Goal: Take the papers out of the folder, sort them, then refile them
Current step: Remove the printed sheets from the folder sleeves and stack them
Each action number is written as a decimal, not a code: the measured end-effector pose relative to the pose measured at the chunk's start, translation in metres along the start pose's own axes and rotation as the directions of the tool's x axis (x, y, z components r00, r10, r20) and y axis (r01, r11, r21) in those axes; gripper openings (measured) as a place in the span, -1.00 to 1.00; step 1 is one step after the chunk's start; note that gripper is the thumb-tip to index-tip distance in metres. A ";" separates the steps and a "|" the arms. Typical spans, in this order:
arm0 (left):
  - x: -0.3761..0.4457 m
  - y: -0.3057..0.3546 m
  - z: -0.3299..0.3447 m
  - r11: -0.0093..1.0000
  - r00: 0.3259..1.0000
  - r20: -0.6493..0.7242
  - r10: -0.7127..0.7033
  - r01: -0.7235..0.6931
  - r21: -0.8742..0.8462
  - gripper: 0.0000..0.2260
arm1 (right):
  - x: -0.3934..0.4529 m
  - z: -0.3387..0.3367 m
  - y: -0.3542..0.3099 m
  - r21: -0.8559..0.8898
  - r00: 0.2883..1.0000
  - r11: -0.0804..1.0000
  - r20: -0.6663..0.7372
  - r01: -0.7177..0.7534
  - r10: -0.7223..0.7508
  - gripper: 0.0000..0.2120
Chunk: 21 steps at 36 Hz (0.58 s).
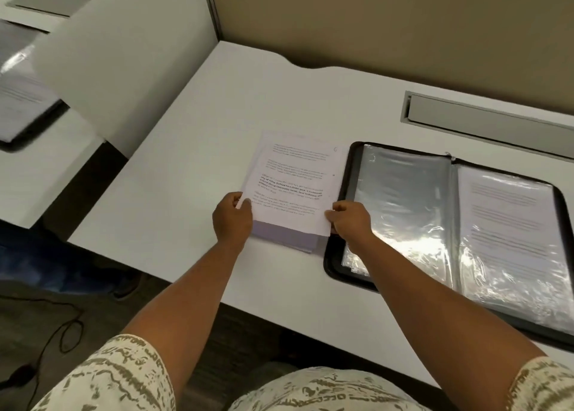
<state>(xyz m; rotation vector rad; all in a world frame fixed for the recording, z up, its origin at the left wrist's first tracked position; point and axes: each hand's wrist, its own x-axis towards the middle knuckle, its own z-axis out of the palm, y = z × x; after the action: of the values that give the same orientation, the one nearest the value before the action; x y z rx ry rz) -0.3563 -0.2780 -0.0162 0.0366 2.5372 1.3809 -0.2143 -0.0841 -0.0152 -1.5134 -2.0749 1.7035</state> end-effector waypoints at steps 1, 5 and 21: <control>0.002 -0.002 0.000 0.999 1.000 -0.006 0.014 -0.014 0.046 -0.82 | -0.001 0.003 -0.001 -0.048 1.000 0.999 -0.012 0.016 -0.017 -0.88; 0.017 -0.015 0.000 0.975 0.998 -0.013 0.064 -0.060 0.213 -0.75 | 0.000 0.016 -0.004 -0.215 0.997 0.975 -0.039 0.055 -0.064 -0.74; 0.023 -0.023 -0.001 0.910 0.999 0.052 0.014 -0.034 0.414 -0.64 | -0.007 0.031 -0.007 -0.603 0.987 0.783 0.124 0.153 -0.098 -0.86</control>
<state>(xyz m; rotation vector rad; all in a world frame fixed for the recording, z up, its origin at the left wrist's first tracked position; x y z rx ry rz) -0.3763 -0.2879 -0.0393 0.1767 2.7474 0.8100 -0.2334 -0.1107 -0.0185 -1.3793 -2.8897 1.1023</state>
